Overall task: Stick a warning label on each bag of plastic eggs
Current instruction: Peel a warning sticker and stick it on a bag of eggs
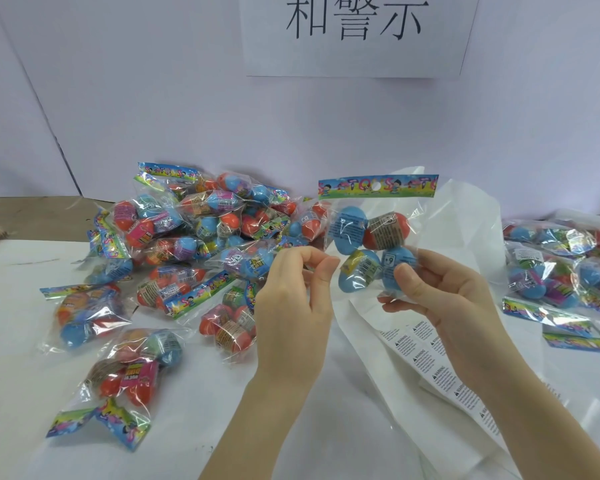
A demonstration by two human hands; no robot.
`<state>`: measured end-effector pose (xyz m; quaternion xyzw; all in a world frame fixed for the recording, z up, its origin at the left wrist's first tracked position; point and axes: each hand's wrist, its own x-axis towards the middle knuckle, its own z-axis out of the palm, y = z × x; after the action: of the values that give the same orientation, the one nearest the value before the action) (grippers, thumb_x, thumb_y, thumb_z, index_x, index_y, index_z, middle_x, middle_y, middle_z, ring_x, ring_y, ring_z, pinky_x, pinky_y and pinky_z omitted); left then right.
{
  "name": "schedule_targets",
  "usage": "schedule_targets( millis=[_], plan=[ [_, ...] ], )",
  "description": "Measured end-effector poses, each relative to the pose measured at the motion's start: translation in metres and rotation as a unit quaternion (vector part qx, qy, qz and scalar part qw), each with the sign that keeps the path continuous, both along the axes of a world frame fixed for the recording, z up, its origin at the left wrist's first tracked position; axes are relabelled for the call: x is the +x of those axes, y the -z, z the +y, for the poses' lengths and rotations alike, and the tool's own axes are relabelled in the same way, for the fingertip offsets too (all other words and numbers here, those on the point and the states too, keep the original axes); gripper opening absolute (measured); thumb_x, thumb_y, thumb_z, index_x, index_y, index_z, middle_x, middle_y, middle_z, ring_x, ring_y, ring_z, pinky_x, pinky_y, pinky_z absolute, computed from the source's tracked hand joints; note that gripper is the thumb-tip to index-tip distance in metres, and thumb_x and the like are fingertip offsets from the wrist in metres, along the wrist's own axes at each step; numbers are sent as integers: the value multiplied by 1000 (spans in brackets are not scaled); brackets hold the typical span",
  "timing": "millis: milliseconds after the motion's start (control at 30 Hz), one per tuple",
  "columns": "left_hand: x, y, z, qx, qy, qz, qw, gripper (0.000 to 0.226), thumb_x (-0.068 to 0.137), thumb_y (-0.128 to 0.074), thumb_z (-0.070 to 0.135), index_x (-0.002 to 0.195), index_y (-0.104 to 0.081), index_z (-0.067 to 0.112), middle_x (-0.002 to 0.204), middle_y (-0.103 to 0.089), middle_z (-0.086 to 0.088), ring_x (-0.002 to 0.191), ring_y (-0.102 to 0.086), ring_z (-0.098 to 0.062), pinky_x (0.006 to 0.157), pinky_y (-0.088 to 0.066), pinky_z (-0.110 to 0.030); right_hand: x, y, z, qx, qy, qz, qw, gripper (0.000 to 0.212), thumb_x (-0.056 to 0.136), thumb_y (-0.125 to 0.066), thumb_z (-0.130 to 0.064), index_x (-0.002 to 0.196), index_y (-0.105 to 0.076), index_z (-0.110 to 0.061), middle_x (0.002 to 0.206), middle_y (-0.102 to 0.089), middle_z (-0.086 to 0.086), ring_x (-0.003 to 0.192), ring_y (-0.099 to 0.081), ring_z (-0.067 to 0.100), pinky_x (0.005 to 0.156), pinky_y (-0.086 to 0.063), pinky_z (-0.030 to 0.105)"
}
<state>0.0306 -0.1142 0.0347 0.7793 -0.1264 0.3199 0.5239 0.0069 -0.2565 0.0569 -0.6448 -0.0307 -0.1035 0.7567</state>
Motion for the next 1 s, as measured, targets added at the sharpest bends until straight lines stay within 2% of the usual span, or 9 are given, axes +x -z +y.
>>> schedule_targets(
  millis=[100, 233, 500, 633, 700, 767, 800, 900, 1000],
  plan=[
    [1, 1, 0, 15, -7, 14, 1000, 28, 85, -41, 43, 84, -53, 18, 78, -50, 16, 79, -51, 9, 66, -39, -7, 0, 0, 0, 5, 13, 5, 1000, 30, 65, -62, -21, 93, -67, -11, 74, -72, 2, 57, -64, 15, 56, -53, 20],
    [1, 1, 0, 41, -13, 25, 999, 29, 84, -37, 47, 83, -48, 21, 75, -46, 19, 68, -50, 2, 64, -37, -7, 0, 0, 1, 0, 22, 2, 1000, 27, 65, -62, -20, 91, -66, -14, 72, -72, 0, 56, -63, 14, 56, -53, 20],
    [1, 1, 0, 58, -20, 36, 997, 42, 80, -28, 59, 82, -48, 21, 73, -45, 21, 63, -47, 1, 62, -38, -5, 2, 1, 1, -9, 52, -10, 999, 27, 66, -61, -20, 92, -65, -18, 72, -73, -3, 57, -63, 12, 56, -53, 19],
    [-1, 0, -1, 5, -36, 79, 996, 34, 81, -36, 59, 76, -46, 27, 75, -51, 15, 69, -51, -2, 61, -39, -8, 3, 7, 3, -59, 121, -50, 990, 23, 76, -69, -11, 91, -64, -27, 73, -72, -9, 60, -61, 8, 59, -52, 18],
    [-4, -2, -3, -28, 0, 100, 995, 29, 86, -48, 59, 77, -49, 30, 80, -58, 11, 77, -54, -2, 64, -40, -11, 2, 10, 3, -180, 229, -116, 950, 24, 76, -74, -14, 93, -63, -27, 79, -69, -11, 66, -59, 5, 64, -50, 14],
    [-9, -5, -8, -52, 103, 138, 984, 21, 82, -55, 50, 86, -57, 30, 90, -63, 12, 84, -57, 2, 68, -42, -9, 2, 12, 5, -318, 324, -207, 867, 29, 75, -77, -15, 102, -65, -14, 84, -62, -7, 72, -54, 7, 66, -47, 15],
    [-12, -8, -11, -76, 179, 171, 966, 22, 80, -54, 47, 93, -59, 29, 96, -65, 13, 87, -59, 5, 71, -43, -9, 2, 15, 6, -364, 340, -250, 830, 31, 76, -76, -16, 103, -66, -6, 86, -59, -4, 72, -52, 9, 66, -46, 18],
    [-19, -11, -17, -184, 323, 232, 899, 37, 81, -56, 39, 110, -61, 16, 100, -70, 10, 95, -64, -4, 83, -49, -19, 1, 22, 12, -438, 317, -330, 774, 30, 83, -63, -21, 104, -67, 1, 87, -61, 8, 73, -57, 18, 65, -50, 29],
    [-18, -15, -14, -293, 322, 259, 862, 41, 78, -61, 31, 110, -61, 6, 105, -69, -11, 105, -63, -26, 97, -49, -35, 1, 24, 16, -505, 267, -375, 730, 33, 82, -64, -23, 106, -68, 0, 91, -65, 14, 79, -56, 20, 66, -49, 27]
  ],
)
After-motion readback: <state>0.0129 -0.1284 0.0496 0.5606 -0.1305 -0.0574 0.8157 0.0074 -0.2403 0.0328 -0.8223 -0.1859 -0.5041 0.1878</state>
